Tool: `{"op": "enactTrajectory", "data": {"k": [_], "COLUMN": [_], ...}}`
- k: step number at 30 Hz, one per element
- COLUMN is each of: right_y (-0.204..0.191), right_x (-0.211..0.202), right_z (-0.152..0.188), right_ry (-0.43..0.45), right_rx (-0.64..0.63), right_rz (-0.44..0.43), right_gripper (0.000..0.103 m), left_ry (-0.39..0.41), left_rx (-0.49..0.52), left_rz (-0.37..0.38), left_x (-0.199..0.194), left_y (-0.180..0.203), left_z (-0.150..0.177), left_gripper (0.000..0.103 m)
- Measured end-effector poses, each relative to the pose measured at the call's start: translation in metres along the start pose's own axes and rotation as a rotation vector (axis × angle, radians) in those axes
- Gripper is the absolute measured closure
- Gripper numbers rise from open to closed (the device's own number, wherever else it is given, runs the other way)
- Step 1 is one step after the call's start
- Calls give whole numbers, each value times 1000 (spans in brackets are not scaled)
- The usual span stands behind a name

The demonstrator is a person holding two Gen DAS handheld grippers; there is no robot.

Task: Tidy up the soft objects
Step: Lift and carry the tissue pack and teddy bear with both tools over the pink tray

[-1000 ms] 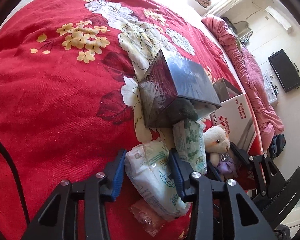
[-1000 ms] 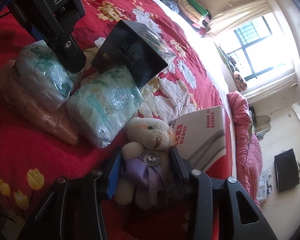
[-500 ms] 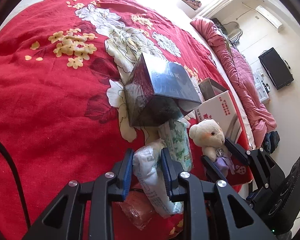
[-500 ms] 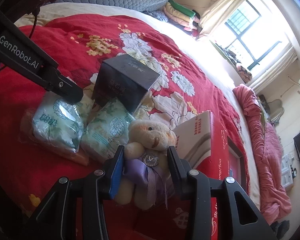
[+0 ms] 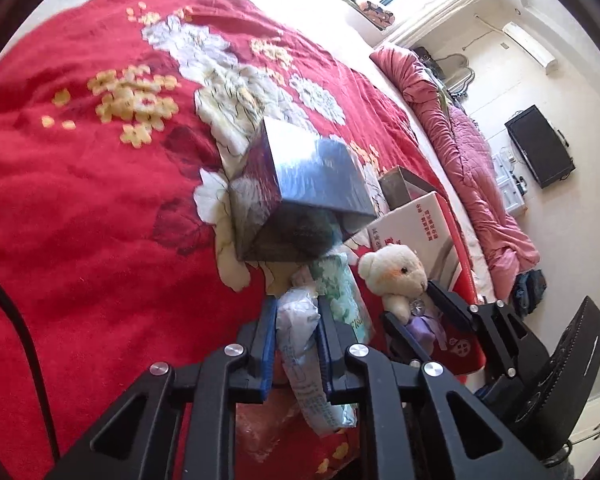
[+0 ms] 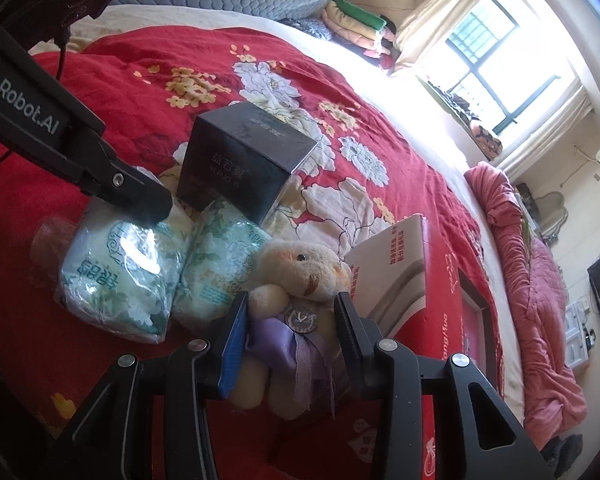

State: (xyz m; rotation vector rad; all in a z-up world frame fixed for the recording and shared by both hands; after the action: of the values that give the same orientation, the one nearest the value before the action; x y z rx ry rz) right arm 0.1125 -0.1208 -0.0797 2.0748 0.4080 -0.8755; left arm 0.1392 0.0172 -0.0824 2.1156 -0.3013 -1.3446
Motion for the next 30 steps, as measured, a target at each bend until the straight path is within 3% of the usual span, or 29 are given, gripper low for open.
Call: {"op": "enactTrajectory", "data": {"k": [6,14,30], "right_y": [11,21,53], "right_x": [-14,-31,-83], "right_z": [-4,-6,-10], "right_ry": [50,98,243], "right_rx": [36,98,256], "right_rz": [1,-32,-91], "right_gripper": [59,59,59], "left_ry": [75,123,243], "left_rx": [53,81,206], "left_rz": [-102,-159,-261], "left_x": [-24,-45,-91], "left_y": [8,5,57], "left_z": [1,4,12], "left_gripper": [85,85,85]}}
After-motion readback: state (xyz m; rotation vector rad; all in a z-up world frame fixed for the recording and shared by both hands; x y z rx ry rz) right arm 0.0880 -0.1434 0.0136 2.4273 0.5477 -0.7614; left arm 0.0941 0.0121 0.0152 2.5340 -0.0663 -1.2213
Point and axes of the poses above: each gripper's, at about its wrist camera, not at the fingertips, and x roughly the way its jaws point, y to its right, z to its underside, the point moved 3 cm from there along x, roughly the way its jaws point, and after that the axes turned 8 degrees about -x, right-handed, at the moved point
